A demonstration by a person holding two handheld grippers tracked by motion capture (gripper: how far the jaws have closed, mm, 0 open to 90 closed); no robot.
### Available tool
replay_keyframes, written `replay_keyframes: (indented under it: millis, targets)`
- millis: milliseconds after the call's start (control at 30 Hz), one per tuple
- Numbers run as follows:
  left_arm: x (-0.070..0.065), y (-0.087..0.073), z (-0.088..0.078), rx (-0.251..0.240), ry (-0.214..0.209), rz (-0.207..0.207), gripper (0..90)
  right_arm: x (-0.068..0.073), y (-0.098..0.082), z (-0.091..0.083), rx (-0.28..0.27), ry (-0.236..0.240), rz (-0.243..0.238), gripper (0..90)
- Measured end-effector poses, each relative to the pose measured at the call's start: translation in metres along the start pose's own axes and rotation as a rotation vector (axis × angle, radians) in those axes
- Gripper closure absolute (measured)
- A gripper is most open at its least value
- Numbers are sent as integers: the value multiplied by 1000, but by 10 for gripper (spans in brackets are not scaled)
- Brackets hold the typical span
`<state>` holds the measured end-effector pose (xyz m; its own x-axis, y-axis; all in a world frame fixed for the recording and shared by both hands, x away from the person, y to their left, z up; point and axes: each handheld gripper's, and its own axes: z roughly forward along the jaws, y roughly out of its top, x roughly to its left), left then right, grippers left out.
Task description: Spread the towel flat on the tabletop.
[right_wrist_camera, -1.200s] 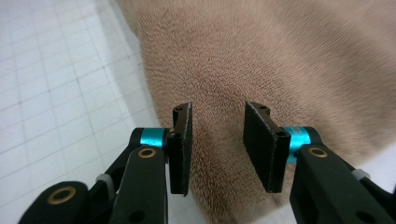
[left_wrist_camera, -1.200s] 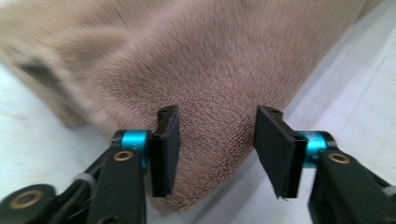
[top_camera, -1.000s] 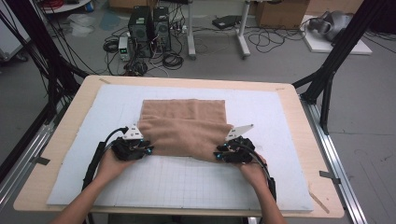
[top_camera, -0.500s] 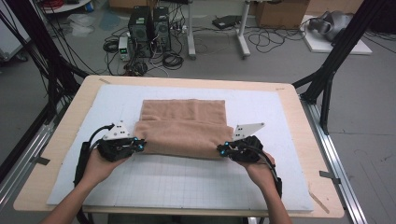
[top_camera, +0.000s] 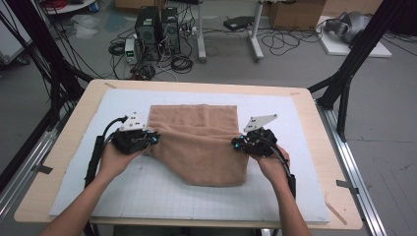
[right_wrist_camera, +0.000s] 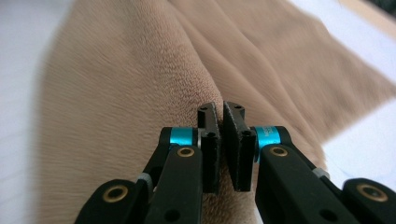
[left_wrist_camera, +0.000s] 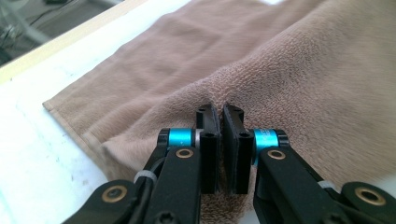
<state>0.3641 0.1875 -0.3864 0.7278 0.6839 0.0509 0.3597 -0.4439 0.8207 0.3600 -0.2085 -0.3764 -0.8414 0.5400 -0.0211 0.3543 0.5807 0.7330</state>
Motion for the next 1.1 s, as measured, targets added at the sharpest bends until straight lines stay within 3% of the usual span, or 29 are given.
replay_keyframes:
  millis: [67,167,267,300,367,467,633,767,900,1000,1100]
  targets:
    - [9,-1,23,20,10,-39,850,-14,-5,13,19,-16,57,851]
    - [17,-4,50,69,24,-66,847,-28,-12,33,71,-33,81,849]
    - [22,-9,61,80,15,-86,827,-38,-17,41,50,-18,137,843]
    - [23,-9,60,73,14,-102,817,-40,-18,41,39,-15,146,836]
    - [23,-7,55,75,20,-95,759,-41,-17,40,35,-17,146,811]
    - [24,-3,36,39,19,-115,691,-36,-15,30,20,-20,143,763]
    - [19,-2,2,-10,17,-84,658,-20,-9,8,-32,-19,103,705]
    - [10,-10,-14,-15,2,-63,649,-5,-6,-6,-60,-24,65,675]
    - [-1,-21,-21,0,-25,-37,647,11,-9,-12,-45,-31,14,655]
    - [-9,-29,-18,17,-57,-18,655,21,-15,-10,-56,23,14,602]
    - [-15,-34,-4,85,-69,6,637,30,-20,-1,-36,79,-1,550]
